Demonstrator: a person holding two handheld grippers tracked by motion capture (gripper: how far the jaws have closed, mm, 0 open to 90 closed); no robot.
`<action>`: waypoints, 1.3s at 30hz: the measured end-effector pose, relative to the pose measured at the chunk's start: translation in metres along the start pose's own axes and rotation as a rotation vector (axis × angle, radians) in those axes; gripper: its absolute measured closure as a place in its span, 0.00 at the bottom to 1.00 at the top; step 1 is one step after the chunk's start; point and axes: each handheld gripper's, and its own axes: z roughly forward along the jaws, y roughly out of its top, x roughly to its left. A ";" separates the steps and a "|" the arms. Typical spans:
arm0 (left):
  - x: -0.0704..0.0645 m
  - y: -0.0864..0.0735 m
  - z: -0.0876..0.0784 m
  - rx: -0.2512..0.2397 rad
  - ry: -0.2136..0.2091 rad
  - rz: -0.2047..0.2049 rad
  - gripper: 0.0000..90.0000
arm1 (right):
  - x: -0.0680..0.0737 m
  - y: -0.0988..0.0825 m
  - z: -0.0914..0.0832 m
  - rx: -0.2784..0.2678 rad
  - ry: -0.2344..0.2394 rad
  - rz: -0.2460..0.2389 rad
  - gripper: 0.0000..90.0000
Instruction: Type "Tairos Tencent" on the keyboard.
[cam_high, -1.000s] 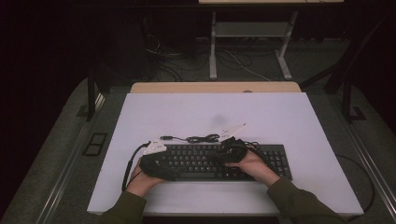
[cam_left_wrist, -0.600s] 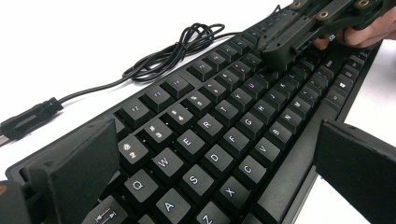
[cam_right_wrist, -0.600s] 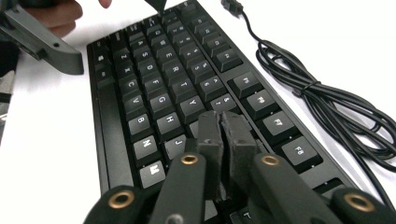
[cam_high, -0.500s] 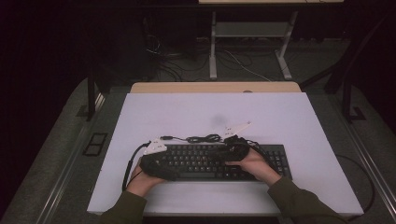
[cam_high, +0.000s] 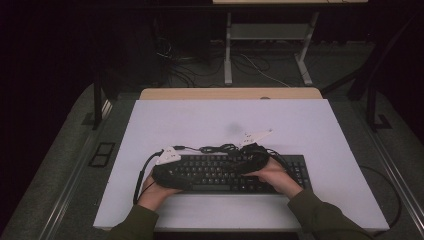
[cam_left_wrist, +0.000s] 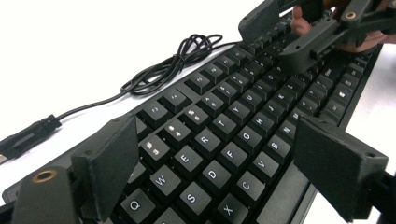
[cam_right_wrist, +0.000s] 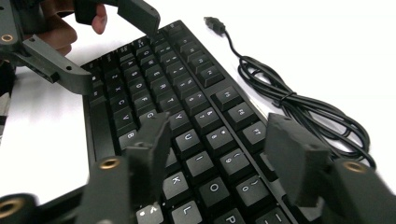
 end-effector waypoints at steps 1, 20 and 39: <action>0.000 0.000 0.000 0.001 0.001 -0.001 0.17 | 0.000 0.000 0.000 -0.002 -0.002 0.000 0.39; 0.002 0.005 0.010 0.030 -0.002 -0.019 0.62 | -0.005 -0.001 -0.001 -0.039 -0.074 0.013 0.26; 0.003 0.012 0.023 0.085 0.000 -0.010 0.99 | -0.003 -0.002 0.002 -0.027 -0.088 0.007 0.25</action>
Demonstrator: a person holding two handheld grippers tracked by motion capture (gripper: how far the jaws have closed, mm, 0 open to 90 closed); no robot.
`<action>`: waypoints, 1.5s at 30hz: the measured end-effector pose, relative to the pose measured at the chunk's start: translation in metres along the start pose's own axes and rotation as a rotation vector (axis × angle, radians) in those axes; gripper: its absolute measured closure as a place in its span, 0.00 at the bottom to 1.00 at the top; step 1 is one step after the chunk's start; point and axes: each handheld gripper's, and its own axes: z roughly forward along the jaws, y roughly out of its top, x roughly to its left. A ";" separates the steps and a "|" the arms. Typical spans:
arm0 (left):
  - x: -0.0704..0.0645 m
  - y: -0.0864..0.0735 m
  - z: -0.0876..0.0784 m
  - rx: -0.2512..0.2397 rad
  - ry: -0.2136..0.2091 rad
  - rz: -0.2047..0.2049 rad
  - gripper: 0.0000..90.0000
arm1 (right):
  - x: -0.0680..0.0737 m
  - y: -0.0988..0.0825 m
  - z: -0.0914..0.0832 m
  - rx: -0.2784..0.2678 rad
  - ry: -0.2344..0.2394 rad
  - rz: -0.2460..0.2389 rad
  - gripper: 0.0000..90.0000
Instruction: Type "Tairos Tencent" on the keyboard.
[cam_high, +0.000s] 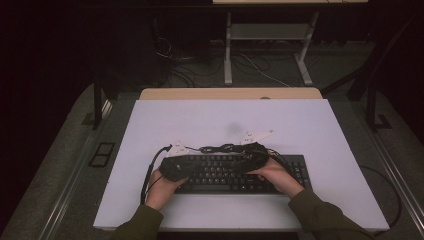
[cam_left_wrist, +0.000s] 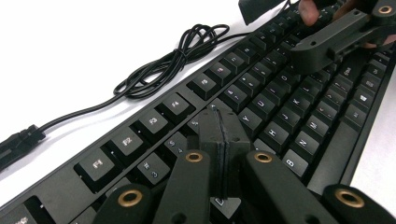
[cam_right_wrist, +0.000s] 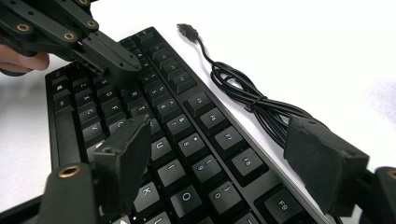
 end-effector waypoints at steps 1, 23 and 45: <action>0.000 0.000 0.001 0.000 0.000 -0.003 0.99 | 0.000 0.000 0.000 0.000 0.000 0.000 0.25; -0.001 -0.001 0.007 0.038 -0.009 0.001 0.99 | 0.000 0.001 -0.001 -0.005 -0.002 -0.001 0.25; -0.001 0.001 0.003 0.042 -0.019 -0.005 0.99 | -0.001 0.001 -0.003 -0.012 -0.003 0.001 0.25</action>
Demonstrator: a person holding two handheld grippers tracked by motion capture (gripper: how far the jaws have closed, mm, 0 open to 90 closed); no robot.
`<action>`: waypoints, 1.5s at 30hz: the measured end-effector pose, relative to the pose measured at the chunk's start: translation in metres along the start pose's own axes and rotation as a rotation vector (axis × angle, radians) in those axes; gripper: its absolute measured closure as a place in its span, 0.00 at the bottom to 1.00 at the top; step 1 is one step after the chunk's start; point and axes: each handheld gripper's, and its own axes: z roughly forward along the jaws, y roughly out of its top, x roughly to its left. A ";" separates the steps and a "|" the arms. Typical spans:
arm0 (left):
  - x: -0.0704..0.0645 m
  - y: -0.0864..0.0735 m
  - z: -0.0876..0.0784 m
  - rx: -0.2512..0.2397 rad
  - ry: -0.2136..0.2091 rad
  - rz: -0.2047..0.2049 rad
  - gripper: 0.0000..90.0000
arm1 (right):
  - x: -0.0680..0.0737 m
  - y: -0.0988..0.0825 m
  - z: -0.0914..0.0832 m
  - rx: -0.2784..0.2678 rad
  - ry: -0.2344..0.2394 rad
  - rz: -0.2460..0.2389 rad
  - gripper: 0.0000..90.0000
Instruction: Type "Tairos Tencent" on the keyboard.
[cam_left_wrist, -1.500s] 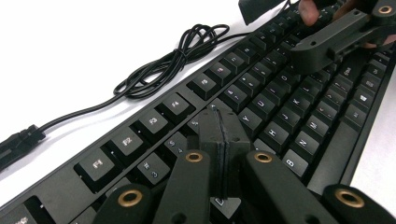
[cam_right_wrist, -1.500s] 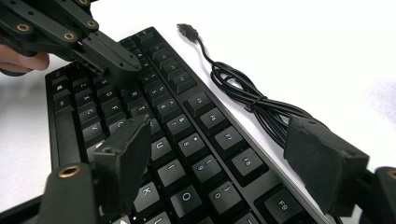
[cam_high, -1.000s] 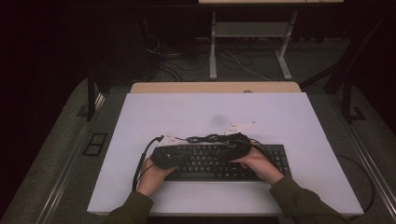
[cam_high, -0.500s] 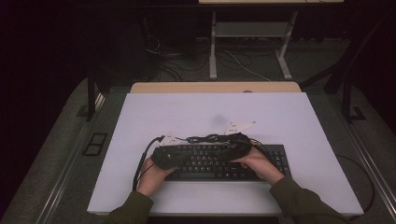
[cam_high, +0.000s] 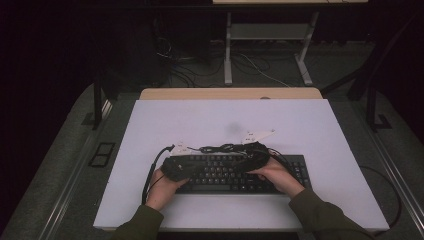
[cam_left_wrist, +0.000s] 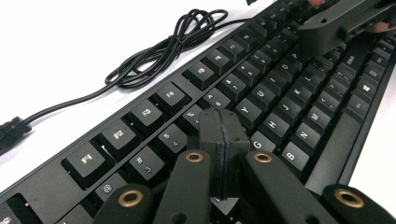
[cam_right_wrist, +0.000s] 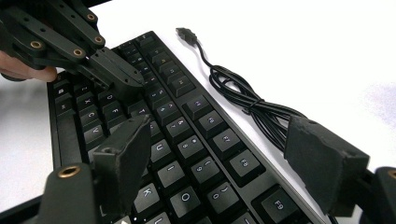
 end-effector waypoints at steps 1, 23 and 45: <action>0.000 0.000 -0.001 -0.002 -0.003 0.006 0.99 | 0.000 0.000 0.000 -0.001 0.000 0.000 0.25; 0.000 -0.005 -0.022 -0.059 -0.016 0.000 0.88 | 0.001 0.002 -0.009 0.007 0.026 0.006 0.24; 0.001 -0.022 -0.038 -0.090 0.002 0.010 0.38 | 0.008 -0.002 -0.018 0.016 0.084 -0.007 0.62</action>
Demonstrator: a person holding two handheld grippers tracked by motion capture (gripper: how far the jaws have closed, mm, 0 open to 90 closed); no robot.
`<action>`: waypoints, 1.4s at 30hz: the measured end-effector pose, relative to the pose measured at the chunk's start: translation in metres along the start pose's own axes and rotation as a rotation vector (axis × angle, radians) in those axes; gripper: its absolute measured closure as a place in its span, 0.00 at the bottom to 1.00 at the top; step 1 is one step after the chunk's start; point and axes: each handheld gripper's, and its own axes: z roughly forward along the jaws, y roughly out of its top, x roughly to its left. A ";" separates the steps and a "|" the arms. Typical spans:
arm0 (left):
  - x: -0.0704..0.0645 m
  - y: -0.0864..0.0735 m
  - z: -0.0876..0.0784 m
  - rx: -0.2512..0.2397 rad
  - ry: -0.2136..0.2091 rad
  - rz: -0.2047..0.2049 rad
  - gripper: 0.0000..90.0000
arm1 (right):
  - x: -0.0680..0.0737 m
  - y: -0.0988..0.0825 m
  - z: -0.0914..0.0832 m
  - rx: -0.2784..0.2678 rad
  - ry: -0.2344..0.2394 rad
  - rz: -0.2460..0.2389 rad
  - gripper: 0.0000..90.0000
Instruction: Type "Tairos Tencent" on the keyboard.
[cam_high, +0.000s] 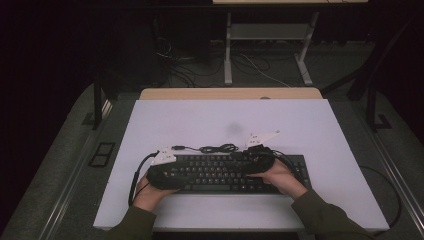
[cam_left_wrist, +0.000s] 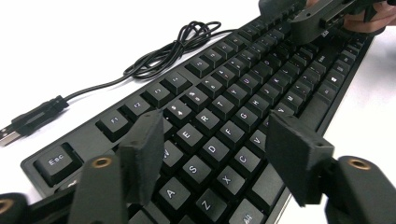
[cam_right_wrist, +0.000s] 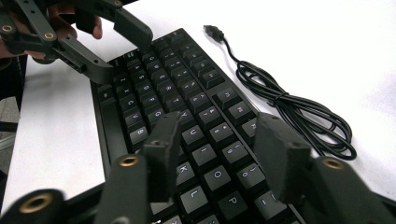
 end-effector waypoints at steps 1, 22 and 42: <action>0.000 -0.001 -0.001 -0.005 0.001 0.000 0.36 | 0.000 0.000 0.000 0.001 -0.001 -0.003 0.65; 0.002 -0.006 -0.004 -0.037 0.014 -0.008 0.22 | 0.001 -0.006 0.004 0.076 0.002 -0.024 0.99; 0.004 -0.007 -0.003 -0.033 0.011 -0.005 0.21 | -0.002 -0.007 0.015 0.124 -0.015 -0.026 0.99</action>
